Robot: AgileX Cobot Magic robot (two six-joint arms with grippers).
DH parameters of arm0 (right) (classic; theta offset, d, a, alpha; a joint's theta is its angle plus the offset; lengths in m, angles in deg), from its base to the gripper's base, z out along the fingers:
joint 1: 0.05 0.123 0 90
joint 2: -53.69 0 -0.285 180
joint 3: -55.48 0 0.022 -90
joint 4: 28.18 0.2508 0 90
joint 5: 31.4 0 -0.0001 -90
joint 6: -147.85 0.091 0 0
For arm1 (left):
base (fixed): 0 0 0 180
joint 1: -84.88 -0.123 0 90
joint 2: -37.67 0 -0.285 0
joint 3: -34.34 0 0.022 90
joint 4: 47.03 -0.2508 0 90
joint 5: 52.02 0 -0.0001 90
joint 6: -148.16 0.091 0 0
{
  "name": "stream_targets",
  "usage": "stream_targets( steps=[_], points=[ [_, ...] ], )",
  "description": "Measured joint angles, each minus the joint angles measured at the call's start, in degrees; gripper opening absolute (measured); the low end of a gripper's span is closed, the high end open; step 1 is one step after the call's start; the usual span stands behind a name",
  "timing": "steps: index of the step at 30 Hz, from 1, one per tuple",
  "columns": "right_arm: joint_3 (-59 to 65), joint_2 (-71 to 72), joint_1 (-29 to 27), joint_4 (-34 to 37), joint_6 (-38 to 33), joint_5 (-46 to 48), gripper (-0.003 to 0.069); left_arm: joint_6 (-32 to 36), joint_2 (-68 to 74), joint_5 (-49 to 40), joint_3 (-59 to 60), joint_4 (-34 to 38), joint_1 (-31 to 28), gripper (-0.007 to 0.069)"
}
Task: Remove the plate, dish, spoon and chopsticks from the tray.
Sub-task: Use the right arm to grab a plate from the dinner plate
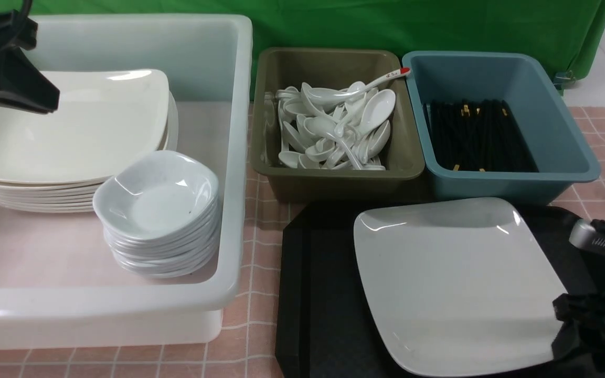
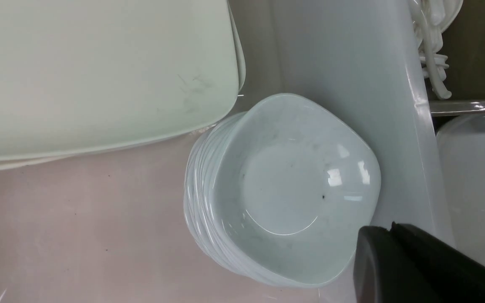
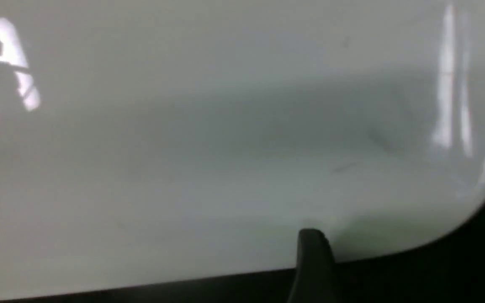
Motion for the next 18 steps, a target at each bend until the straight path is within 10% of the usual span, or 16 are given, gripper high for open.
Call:
stream_targets(
  steps=[18],
  points=[
    [-2.7,-7.7,-1.7,10.2,-9.1,-5.6,0.0471,0.0,0.0,0.0,0.0,0.2,0.0,0.0001]
  ],
)
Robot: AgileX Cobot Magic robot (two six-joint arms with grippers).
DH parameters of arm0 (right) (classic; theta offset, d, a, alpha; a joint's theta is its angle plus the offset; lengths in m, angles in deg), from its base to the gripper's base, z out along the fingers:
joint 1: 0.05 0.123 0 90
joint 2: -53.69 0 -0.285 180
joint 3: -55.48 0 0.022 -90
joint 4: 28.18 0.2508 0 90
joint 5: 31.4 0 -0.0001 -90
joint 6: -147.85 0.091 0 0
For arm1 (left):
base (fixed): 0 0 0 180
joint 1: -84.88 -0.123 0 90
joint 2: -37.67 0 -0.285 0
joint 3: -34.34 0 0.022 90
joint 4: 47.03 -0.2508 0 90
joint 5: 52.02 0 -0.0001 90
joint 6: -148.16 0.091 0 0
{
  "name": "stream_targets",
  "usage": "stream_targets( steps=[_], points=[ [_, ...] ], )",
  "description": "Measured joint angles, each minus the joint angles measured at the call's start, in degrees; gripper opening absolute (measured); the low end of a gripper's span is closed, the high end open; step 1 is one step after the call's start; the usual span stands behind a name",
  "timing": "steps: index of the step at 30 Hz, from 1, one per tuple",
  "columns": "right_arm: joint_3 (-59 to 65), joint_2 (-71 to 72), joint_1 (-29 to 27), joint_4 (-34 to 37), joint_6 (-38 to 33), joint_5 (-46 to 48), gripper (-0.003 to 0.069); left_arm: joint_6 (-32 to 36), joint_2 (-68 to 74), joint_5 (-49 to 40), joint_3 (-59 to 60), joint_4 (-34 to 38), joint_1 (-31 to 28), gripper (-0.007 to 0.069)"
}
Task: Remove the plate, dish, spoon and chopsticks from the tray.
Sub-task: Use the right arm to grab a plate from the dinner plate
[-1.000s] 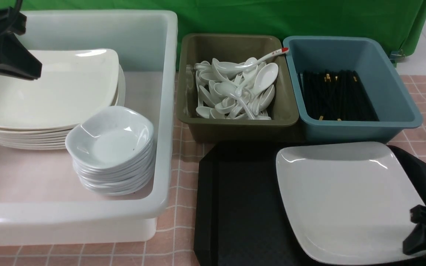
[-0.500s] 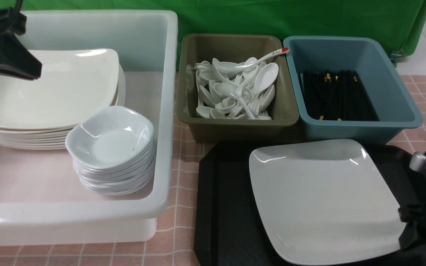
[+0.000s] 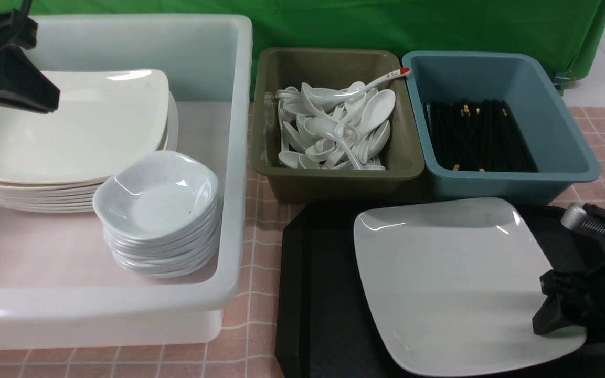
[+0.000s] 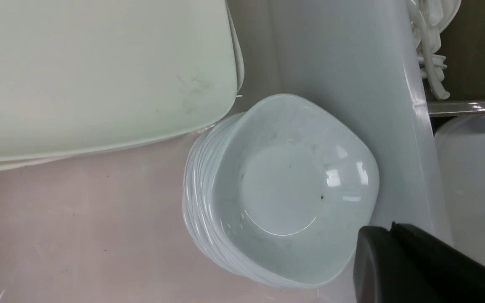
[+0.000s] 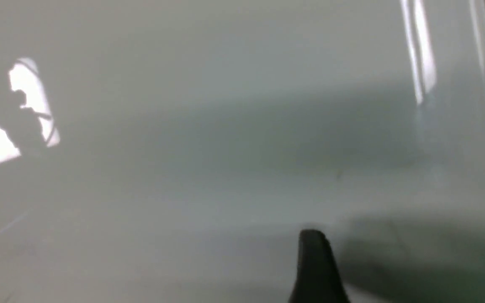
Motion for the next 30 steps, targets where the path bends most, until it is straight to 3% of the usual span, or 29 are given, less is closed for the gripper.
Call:
stream_targets(
  steps=[3,8,15,23,30],
  points=[
    [-0.3,-0.3,0.0,0.5,-0.3,0.1,0.0455,0.1,0.0,0.0,0.0,0.0,0.0,0.0001],
    [-0.3,-0.8,-0.1,2.1,-0.6,-0.1,0.0274,0.1,0.0,0.0,0.0,0.0,0.0,0.0001],
    [0.0,0.1,-0.2,2.9,-0.6,2.0,0.0266,0.1,0.0,0.0,0.0,0.1,0.0,0.0003],
    [0.2,11.6,-5.3,2.7,-1.2,15.1,0.0129,0.6,0.0,0.0,0.0,0.1,0.0,0.0003],
    [0.3,22.2,-11.0,2.5,-1.5,20.9,0.0076,1.2,0.0,0.0,0.0,0.3,0.0,0.0003]
  ],
)
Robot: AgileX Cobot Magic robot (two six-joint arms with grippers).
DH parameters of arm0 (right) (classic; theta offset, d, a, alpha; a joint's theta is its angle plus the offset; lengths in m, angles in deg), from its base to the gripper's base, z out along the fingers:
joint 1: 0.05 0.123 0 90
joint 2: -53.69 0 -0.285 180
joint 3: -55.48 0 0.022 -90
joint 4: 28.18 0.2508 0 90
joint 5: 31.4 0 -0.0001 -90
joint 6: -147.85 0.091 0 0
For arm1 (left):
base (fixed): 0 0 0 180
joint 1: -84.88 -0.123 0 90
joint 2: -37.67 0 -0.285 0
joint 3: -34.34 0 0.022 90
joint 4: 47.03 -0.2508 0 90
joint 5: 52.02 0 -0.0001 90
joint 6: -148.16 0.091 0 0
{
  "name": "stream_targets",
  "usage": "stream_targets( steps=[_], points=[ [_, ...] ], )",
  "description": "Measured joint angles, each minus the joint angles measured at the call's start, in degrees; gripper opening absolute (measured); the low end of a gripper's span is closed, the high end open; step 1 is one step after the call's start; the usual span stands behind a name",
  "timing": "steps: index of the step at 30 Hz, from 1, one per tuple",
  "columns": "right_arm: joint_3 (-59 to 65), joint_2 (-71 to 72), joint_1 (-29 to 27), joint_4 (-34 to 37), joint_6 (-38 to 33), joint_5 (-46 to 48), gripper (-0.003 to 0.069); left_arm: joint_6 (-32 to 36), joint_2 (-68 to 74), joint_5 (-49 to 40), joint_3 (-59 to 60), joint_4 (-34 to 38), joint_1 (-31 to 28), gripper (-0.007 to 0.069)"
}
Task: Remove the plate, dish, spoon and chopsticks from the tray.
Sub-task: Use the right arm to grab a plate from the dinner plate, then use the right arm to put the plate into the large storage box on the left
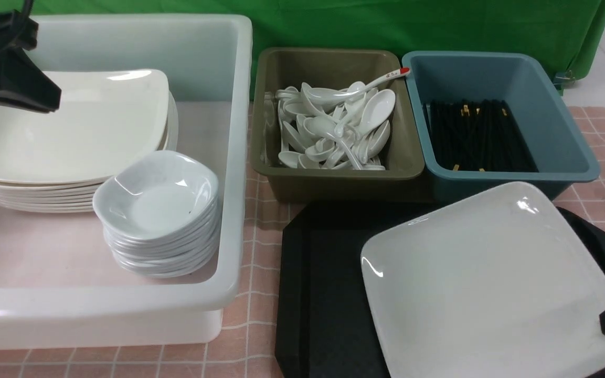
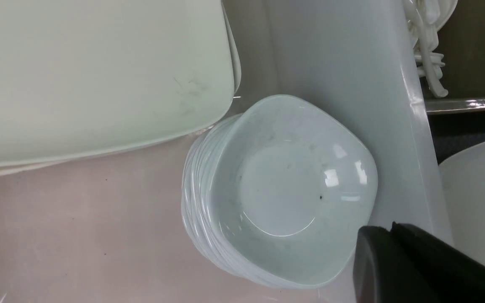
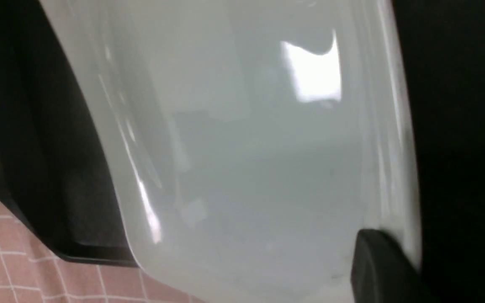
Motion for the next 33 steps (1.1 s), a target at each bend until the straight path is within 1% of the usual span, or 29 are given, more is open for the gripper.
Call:
stream_targets(
  steps=[6,8,10,12,14,17,18,19,21,22,25,27,28,29,30,31,33],
  points=[
    [-1.3,9.1,-2.7,-2.9,0.6,2.3,0.0076,0.0,0.0,0.0,0.0,1.3,0.0,0.0003],
    [-3.6,11.0,-2.9,-2.8,0.6,3.7,0.0076,0.2,0.0,0.0,0.0,1.6,0.0,0.0004],
    [-5.9,12.3,-2.9,-1.0,0.6,5.2,0.0076,0.4,0.0,0.0,-0.1,1.6,0.0,0.0004],
    [-8.8,13.2,-2.9,1.9,0.6,6.3,0.0076,0.4,0.0,0.0,-1.0,1.6,0.0,0.0004],
    [-12.7,13.6,-2.9,9.2,0.1,7.0,0.0076,0.4,-0.1,-0.1,-3.4,1.6,0.0,0.0004],
    [-15.2,13.7,-2.8,17.5,-1.9,6.6,0.0076,0.4,-0.9,-0.2,-6.4,0.3,0.0,0.0004],
    [-15.8,13.7,-2.0,22.3,-3.1,5.4,0.0076,0.1,-1.5,-0.2,-8.8,-1.2,0.0,0.0004],
    [-15.8,13.7,-1.8,22.9,-3.3,4.9,0.0076,-0.2,-1.9,-0.2,-9.4,-1.6,0.0,0.0004],
    [-16.4,13.6,0.9,27.1,-3.9,2.2,0.0076,-2.6,-2.7,-0.2,-12.2,-3.8,0.0,0.0004],
    [-17.0,13.1,4.0,28.9,-3.9,-1.1,0.0076,-6.6,-3.3,-0.1,-14.9,-5.9,-0.1,0.0004],
    [-18.4,10.5,13.5,29.3,-3.1,-8.0,0.0076,-11.8,-4.0,-0.1,-21.6,-7.5,-1.0,0.0004],
    [-19.2,9.0,17.3,29.2,-2.6,-10.5,0.0076,-12.6,-4.0,0.0,-23.1,-7.5,-1.3,0.0004],
    [-20.8,5.7,24.2,29.1,-2.2,-15.1,0.0076,-13.7,-4.3,0.0,-26.2,-7.5,-1.5,0.0005],
    [-21.1,5.3,25.0,29.1,-2.2,-15.7,0.0076,-13.7,-4.3,0.0,-26.2,-7.5,-1.5,0.0005],
    [-23.5,1.7,30.9,29.1,-2.2,-19.9,0.0076,-14.3,-4.6,0.0,-27.7,-7.5,-1.5,0.0008],
    [-24.2,0.7,32.3,29.1,-2.2,-21.0,0.0076,-14.6,-4.7,0.0,-28.0,-7.5,-1.5,0.0008],
    [-29.1,-5.2,39.3,29.2,-1.1,-26.0,0.0076,-15.6,-5.6,0.0,-28.4,-7.4,-1.5,0.0020]
  ],
)
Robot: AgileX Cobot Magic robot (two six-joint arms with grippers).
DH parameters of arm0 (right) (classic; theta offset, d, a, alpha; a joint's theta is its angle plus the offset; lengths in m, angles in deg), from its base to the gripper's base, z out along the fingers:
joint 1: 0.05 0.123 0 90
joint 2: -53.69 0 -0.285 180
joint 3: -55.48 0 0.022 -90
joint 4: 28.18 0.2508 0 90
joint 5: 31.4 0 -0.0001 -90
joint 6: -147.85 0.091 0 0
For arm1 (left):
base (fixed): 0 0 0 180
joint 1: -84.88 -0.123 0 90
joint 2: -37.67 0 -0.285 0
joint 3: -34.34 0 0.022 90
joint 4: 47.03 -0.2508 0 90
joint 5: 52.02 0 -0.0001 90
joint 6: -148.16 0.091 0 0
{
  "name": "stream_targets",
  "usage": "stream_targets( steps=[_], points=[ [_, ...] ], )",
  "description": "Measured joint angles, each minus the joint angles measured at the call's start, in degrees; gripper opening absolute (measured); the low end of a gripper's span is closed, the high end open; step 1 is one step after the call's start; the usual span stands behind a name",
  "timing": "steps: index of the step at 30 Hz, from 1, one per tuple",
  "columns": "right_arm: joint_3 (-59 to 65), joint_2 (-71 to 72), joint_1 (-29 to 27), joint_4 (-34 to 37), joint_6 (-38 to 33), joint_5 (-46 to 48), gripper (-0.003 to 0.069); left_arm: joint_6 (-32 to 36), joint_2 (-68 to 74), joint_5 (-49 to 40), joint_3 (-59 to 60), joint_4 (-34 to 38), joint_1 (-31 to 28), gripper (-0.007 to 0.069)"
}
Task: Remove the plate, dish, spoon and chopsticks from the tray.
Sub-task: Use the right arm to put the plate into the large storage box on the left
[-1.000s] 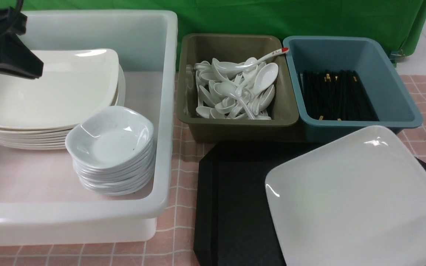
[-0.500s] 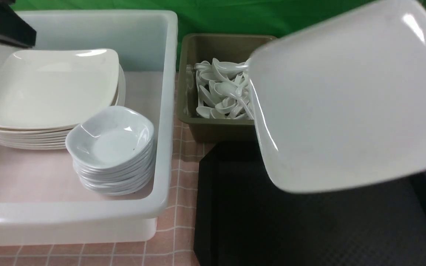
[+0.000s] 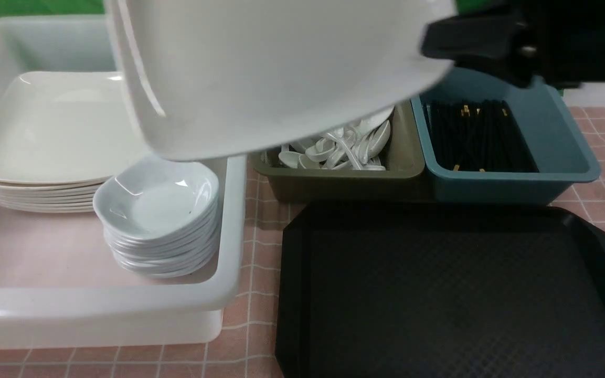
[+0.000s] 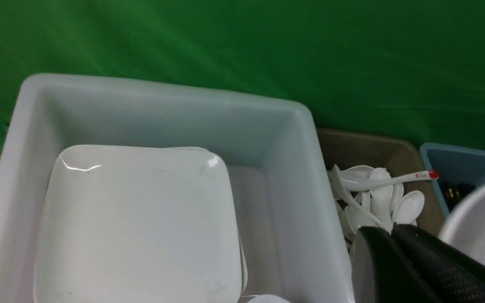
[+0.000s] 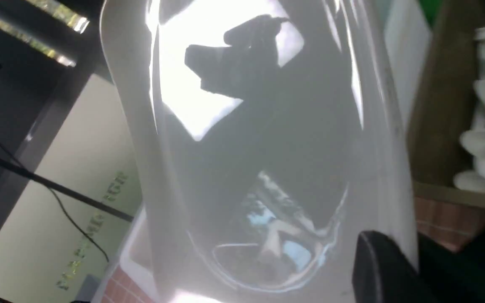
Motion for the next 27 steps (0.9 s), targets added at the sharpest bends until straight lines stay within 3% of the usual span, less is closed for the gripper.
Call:
stream_targets(
  steps=[4,11,19,27],
  points=[
    [-12.1,-13.4,9.5,-0.8,3.8,-7.2,0.0076,-0.7,-0.6,-0.1,-0.1,-1.1,0.0,0.0057],
    [-33.3,-35.1,17.5,-1.4,12.7,-14.7,0.0076,-4.4,-0.7,-0.2,-0.1,-5.6,0.0,0.0144],
    [-51.9,-53.3,19.7,-1.1,26.0,-18.6,0.0076,-5.7,-0.7,-0.2,-0.1,-7.8,0.0,0.0244],
    [-57.6,-60.9,19.7,-1.1,31.9,-20.1,0.0076,-5.7,-0.7,-0.2,-0.1,-7.8,0.0,0.0253]
  ],
)
